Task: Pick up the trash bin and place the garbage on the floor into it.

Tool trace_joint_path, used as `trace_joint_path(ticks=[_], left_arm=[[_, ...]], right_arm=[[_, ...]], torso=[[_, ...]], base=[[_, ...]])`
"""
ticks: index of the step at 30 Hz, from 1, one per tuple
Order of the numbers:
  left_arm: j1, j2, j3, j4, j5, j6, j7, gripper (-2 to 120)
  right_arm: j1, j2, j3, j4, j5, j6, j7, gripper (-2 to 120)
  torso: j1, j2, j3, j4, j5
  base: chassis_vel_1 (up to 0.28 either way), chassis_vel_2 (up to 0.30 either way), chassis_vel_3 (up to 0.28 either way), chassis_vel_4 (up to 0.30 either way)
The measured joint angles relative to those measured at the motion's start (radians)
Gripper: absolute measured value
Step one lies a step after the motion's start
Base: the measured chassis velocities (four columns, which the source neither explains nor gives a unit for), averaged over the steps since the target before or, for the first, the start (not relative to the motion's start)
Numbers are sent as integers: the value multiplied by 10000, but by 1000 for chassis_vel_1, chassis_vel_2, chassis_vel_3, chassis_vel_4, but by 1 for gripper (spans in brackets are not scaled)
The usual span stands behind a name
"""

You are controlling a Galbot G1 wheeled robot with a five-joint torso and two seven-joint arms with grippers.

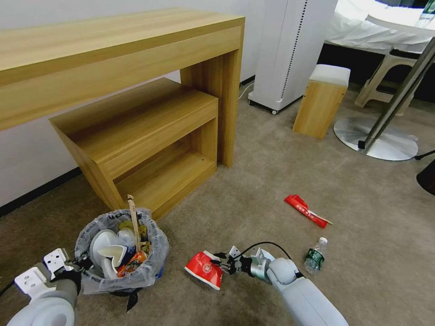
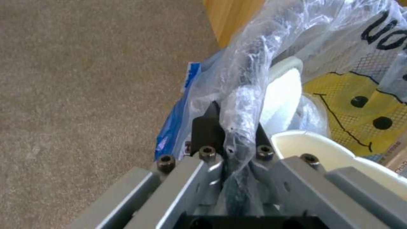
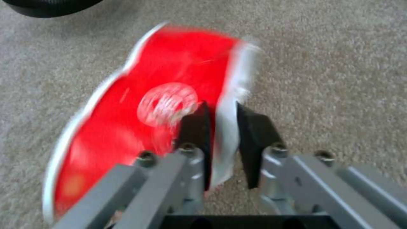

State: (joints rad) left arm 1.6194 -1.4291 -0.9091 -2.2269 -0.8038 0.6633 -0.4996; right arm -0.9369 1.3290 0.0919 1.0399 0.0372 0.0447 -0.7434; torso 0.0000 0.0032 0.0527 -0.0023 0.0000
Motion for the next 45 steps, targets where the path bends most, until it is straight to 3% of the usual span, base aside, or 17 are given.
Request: trace_joint_path(ticks=[5, 17, 19, 21, 23, 25, 26, 29, 34, 37, 45], left_arm=[[-7, -19, 24, 12, 4, -10, 4, 1], [26, -36, 157, 26, 69, -51, 64, 1], [36, -47, 414, -25, 184, -56, 74, 1], [37, -50, 432, -29, 192, -57, 75, 1], [97, -125, 768, -117, 389, -67, 79, 1], [196, -206, 981, -198, 432, -44, 21, 1], [196, -206, 981, -198, 432, -44, 21, 1], [311, -285, 1149, -231, 396, -9, -22, 1], [323, -370, 1302, -391, 258, 30, -31, 1], [329, -465, 1504, -660, -32, 119, -119, 1], [427, -546, 1992, -1226, -849, 357, -464, 1]], right_arm=[[-22, 1, 56, -20, -6, 53, 85, 0], [-424, -191, 376, 840, 498, 685, 331, 0], [-1027, -661, 792, 2825, 1718, 862, 300, 0], [-1064, -691, 824, 2941, 1792, 862, 300, 0], [-1632, -1398, 1376, 4897, 3380, 900, -59, 0], [-1735, -1878, 1621, 6103, 4527, 1122, -791, 0], [-1735, -1878, 1621, 6103, 4527, 1122, -791, 0], [-1501, -1795, 1457, 6915, 5863, 1473, -2124, 0], [-1253, -1267, 816, 6656, 6059, 1674, -2306, 0], [-1147, -851, 269, 6049, 5462, 1863, -2181, 0], [-1062, -490, -176, 5477, 4932, 2046, -2147, 0]], torso=[[0, -1, 0, 0, 0], [0, 0, 0, 1, 1], [0, -1, -1, 0, 1], [0, 0, -1, 0, -1], [0, 1, -2, -4, -3], [0, 0, -1, -2, 3], [0, 0, -1, -2, 3], [0, 0, -1, 0, -2], [0, 0, -1, 2, -1], [0, 0, 0, 1, -1], [0, 0, 0, 0, -2]], base=[[0, 0, 0, 0], [0, 0, 0, 0], [0, 0, 0, 0], [0, 0, 0, 0], [0, 0, 0, 0], [0, 0, 0, 0], [0, 0, 0, 0], [0, 0, 0, 0], [0, 0, 0, 0], [0, 0, 0, 0], [0, 0, 0, 0]])
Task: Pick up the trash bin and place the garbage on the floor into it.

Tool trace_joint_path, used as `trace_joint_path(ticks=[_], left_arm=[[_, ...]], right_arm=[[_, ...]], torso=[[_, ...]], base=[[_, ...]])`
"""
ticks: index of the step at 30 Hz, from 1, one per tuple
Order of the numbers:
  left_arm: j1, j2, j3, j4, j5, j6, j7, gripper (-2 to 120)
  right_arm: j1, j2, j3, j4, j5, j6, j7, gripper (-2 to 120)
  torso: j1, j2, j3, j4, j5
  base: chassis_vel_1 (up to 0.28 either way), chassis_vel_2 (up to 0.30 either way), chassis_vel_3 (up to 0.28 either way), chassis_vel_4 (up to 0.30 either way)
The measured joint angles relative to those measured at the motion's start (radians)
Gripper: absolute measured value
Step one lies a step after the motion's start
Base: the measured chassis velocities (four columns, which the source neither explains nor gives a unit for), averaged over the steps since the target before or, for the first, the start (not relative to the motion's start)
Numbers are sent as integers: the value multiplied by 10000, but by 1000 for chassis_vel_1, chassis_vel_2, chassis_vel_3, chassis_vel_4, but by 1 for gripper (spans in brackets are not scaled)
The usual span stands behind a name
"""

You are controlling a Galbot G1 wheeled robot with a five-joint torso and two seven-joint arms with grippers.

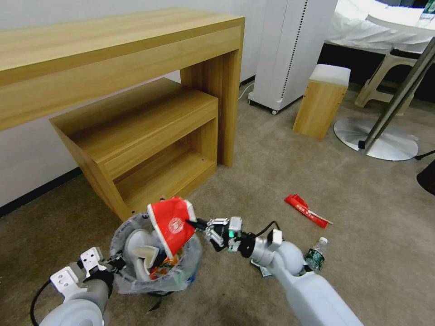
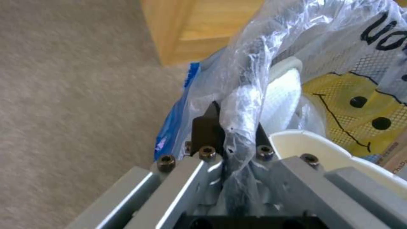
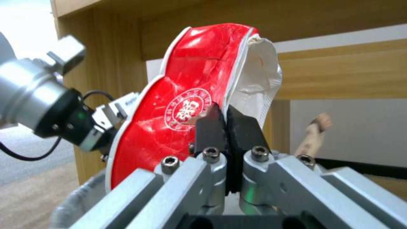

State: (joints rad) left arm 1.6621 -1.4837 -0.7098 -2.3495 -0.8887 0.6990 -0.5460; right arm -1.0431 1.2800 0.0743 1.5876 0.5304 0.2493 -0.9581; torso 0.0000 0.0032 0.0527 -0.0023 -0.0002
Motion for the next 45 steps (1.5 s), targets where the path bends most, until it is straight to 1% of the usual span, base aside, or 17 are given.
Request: trace_joint_path(ticks=[7, 8, 17, 20, 22, 24, 26, 28, 29, 30, 31, 32, 34, 36, 38, 40, 45], left_arm=[[75, -14, 518, -253, -83, 70, -80, 1], [76, -3, 549, -272, -81, 77, -85, 1], [66, 77, 419, -349, -86, 86, -87, 1], [35, 143, 243, -400, -143, 95, -87, 1], [9, 172, 155, -400, -165, 96, -87, 1], [-101, 284, -129, -296, -198, 92, -79, 1], [-134, 328, -224, -238, -198, 80, -67, 1], [-188, 437, -458, -60, -157, 17, 32, 1], [-188, 437, -458, -60, -157, 17, 32, 1], [-200, 453, -508, -13, -152, -3, 74, 1], [-260, 486, -647, 142, -149, -39, 177, 1], [-313, 498, -735, 244, -149, -67, 214, 1], [-367, 499, -810, 325, -146, -103, 228, 1], [-518, 502, -1000, 443, -111, -203, 264, 1], [-539, 501, -1026, 451, -104, -219, 270, 1], [-630, 517, -1232, 458, -84, -298, 284, 1], [-644, 553, -1425, 452, -37, -377, 320, 1]], right_arm=[[-98, -88, 122, -31, -228, 7, 139, 3], [-146, -134, 186, -2, -287, 5, 133, 10], [-337, -376, 535, 273, -552, -45, -210, 37], [-500, -571, 831, 591, -507, -61, 68, 53], [-559, -607, 959, 729, -433, -63, 171, 57], [-880, -734, 1517, 1289, -248, -63, 958, 68], [-1060, -806, 1772, 1556, -235, -85, 1487, 71], [-1608, -987, 2500, 2275, -439, -267, 3552, 83], [-1608, -987, 2500, 2275, -439, -267, 3552, 83], [-1730, -1014, 2637, 2422, -589, -298, 4281, 85], [-2021, -1007, 3011, 2768, -953, -315, 5973, 93], [-2168, -979, 3301, 2932, -1024, -304, 6575, 96], [-2325, -949, 3595, 3084, -1093, -262, 7021, 98], [-2711, -782, 4484, 3362, -1306, -14, 7742, 100], [-2768, -744, 4644, 3396, -1319, 14, 7803, 100], [-3204, -527, 5688, 3494, -1296, 162, 8104, 100], [-3566, -329, 6702, 3444, -1113, 557, 8046, 100]], torso=[[0, 0, 0, -1, 2], [0, 0, 0, -1, 2], [0, 0, 0, 0, 2], [0, -1, 0, 0, 2], [0, 0, 0, 0, 3], [0, 0, 0, 0, 3], [0, 0, -1, 1, 1], [0, 0, -1, -1, 1], [0, 0, -1, -1, 1], [0, 0, 0, -2, 0], [0, 0, -1, 0, 3], [-1, 0, 0, -1, 3], [0, 0, -1, 0, -1], [0, 0, -1, -1, 4], [0, 0, 0, 0, 3], [0, 0, -1, -1, 4], [0, 0, -1, -2, 1]], base=[[0, 0, 0, 0], [0, 0, 0, 0], [0, 0, 0, 0], [0, 0, 0, 0], [0, 0, 0, 0], [0, 0, 0, 0], [0, 0, 0, 0], [0, 0, 0, 0], [0, 0, 0, 0], [0, 0, 0, 0], [0, 0, 0, 0], [0, 0, 0, 0], [0, 0, 0, 0], [0, 0, 0, 0], [0, 0, 0, 0], [0, 0, 0, 0], [0, 0, 0, 0]])
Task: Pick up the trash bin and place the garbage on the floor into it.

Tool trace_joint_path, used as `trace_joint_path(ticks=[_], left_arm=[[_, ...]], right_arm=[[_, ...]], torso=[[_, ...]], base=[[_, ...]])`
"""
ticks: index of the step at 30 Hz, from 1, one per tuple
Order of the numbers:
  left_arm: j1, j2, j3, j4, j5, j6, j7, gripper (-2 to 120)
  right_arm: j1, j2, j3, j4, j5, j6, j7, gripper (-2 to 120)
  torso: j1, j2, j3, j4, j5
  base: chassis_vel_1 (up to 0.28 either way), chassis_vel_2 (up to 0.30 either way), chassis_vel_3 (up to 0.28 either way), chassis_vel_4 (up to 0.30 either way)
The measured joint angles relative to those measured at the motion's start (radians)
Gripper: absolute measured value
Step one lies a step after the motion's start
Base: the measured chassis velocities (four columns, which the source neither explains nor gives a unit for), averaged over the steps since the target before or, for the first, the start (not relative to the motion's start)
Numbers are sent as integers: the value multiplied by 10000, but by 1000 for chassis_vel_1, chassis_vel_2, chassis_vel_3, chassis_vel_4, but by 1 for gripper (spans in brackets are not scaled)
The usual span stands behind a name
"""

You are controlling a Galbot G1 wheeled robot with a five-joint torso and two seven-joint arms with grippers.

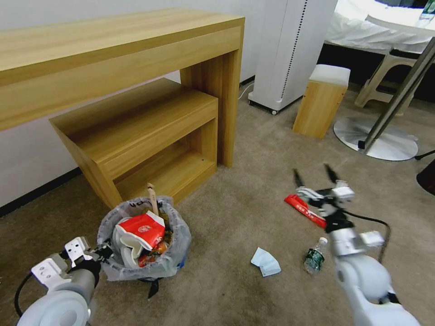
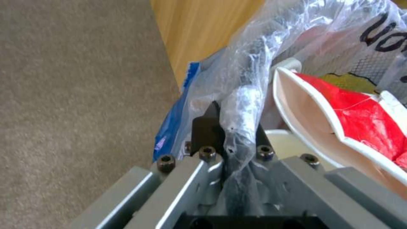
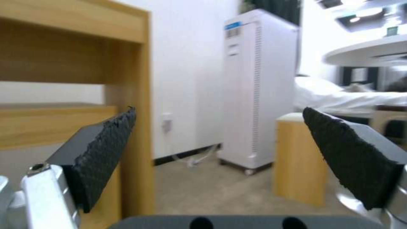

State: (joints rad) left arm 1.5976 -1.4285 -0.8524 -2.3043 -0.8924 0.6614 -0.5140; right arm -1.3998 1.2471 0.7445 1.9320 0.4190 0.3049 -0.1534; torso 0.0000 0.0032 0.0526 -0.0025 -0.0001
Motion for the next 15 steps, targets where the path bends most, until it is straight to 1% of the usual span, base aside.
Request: trace_joint_path(ticks=[3, 7, 15], left_arm=[[-18, 5, -154, 11, 43, -145, 4, 1], [15, -14, -199, 17, 98, -234, 3, 1], [29, -76, -181, -292, 84, -310, -36, 1]], right_arm=[[-196, 133, 654, -79, 295, 331, -136, 100], [-364, 185, 946, -120, 384, 534, -179, 100], [-539, 445, 1045, 63, 347, 564, -215, 100]], torso=[[0, 0, 0, 1, -1], [0, 0, 0, 1, 0], [0, 0, 0, 1, 1]], base=[[0, 0, 0, 0], [0, 0, 0, 0], [0, 0, 0, 0]])
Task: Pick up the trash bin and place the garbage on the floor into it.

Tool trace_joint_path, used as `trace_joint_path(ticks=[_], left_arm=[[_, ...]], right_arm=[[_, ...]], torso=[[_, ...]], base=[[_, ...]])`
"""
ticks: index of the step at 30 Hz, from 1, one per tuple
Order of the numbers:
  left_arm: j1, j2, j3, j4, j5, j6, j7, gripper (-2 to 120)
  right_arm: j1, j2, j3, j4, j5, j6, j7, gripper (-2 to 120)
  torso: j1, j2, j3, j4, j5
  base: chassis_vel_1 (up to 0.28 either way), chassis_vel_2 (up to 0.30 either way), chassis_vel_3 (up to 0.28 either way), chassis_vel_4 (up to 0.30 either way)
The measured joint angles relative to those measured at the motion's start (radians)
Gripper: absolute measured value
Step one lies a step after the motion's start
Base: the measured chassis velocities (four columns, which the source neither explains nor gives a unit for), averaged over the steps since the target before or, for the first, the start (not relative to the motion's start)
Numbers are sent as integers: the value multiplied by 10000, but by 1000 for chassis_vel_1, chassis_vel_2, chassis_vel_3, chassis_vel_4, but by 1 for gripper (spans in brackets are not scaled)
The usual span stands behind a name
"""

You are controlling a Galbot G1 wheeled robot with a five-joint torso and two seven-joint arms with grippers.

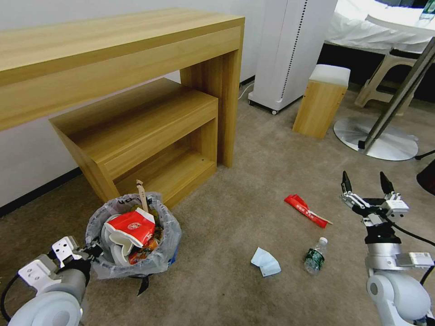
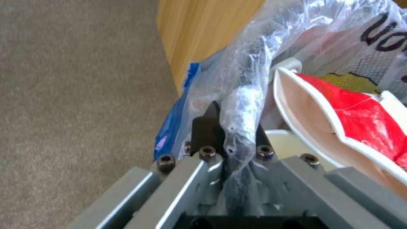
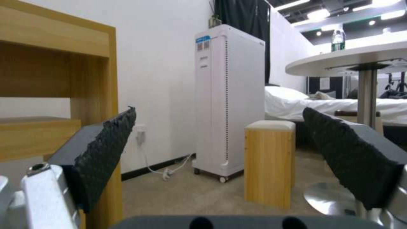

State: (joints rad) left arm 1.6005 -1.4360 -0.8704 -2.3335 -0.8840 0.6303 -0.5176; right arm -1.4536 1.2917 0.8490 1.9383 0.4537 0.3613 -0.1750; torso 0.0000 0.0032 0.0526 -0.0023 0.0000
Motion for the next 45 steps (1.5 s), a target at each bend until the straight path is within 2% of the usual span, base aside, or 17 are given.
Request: trace_joint_path(ticks=[6, 8, 10, 12, 14, 15, 16, 18, 20, 22, 23, 24, 28, 36, 38, 40, 45], left_arm=[[59, -7, -47, -201, -74, -18, -16, 1], [116, -41, -41, -279, -67, -18, -18, 1], [138, -48, -25, -304, -54, -18, -19, 1], [237, -88, 85, -403, 41, -6, -19, 1], [255, -107, 109, -420, 74, 2, -19, 1], [304, -150, 172, -482, 145, 17, -15, 1], [359, -186, 223, -525, 201, 26, -2, 1], [382, -199, 239, -544, 221, 31, 5, 1], [492, -238, 266, -611, 296, 43, 50, 1], [501, -238, 262, -617, 299, 43, 54, 1], [544, -235, 218, -641, 301, 44, 65, 1], [544, -235, 218, -641, 301, 44, 65, 1], [590, -221, 144, -668, 302, 46, 74, 1], [549, -192, 161, -645, 309, 55, 77, 1], [513, -173, 197, -623, 310, 64, 78, 1], [504, -171, 207, -614, 310, 65, 78, 1], [458, -163, 254, -528, 315, 70, 81, 1]], right_arm=[[-152, 6, 158, 100, -90, -200, -28, 100], [-287, -130, 135, 169, -304, -945, 298, 100], [-309, -195, 76, 171, -397, -1180, 441, 100], [-331, -606, -374, 46, -1078, -2480, 1054, 100], [-321, -687, -485, -12, -1183, -2717, 1115, 100], [-267, -955, -895, -193, -1331, -3474, 1225, 100], [-193, -1128, -1205, -331, -1277, -4152, 1299, 100], [-152, -1190, -1336, -390, -1200, -4450, 1320, 100], [180, -1302, -1893, -707, -699, -5976, 1408, 100], [212, -1303, -1925, -732, -671, -6082, 1407, 100], [476, -1302, -2164, -923, -430, -6999, 1312, 100], [476, -1302, -2164, -923, -430, -6999, 1312, 100], [1004, -1296, -2944, -1580, -99, -8907, 941, 100], [1077, -1409, -3652, -2046, -848, -9910, -38, 100], [1178, -1473, -3951, -2443, -1933, -9982, -684, 100], [1205, -1480, -3998, -2528, -2134, -9982, -889, 100], [1530, -1314, -4250, -3446, -4251, -9273, -3175, 100]], torso=[[0, 0, 0, 0, 0], [0, 0, 0, -1, -1], [0, 1, 0, -1, -2], [0, 0, 0, 0, -3], [0, 0, 0, -1, -2], [0, 0, 1, 0, 1], [0, 0, 1, 0, 1], [1, 0, 1, 0, -1], [0, 0, 1, 1, 2], [0, 0, 1, 0, 1], [0, 0, 1, 0, -1], [0, 0, 1, 0, -1], [0, 0, 1, 1, 0], [0, 0, 1, 0, -1], [0, 0, 1, -1, -1], [0, 0, 1, -1, -1], [0, 0, 1, -1, 0]], base=[[0, 0, 0, 0], [0, 0, 0, 0], [0, 0, 0, 0], [0, 0, 0, 0], [0, 0, 0, 0], [0, 0, 0, 0], [0, 0, 0, 0], [0, 0, 0, 0], [0, 0, 0, 0], [0, 0, 0, 0], [0, 0, 0, 0], [0, 0, 0, 0], [0, 0, 0, 0], [0, 0, 0, 0], [0, 0, 0, 0], [0, 0, 0, 0], [0, 0, 0, 0]])
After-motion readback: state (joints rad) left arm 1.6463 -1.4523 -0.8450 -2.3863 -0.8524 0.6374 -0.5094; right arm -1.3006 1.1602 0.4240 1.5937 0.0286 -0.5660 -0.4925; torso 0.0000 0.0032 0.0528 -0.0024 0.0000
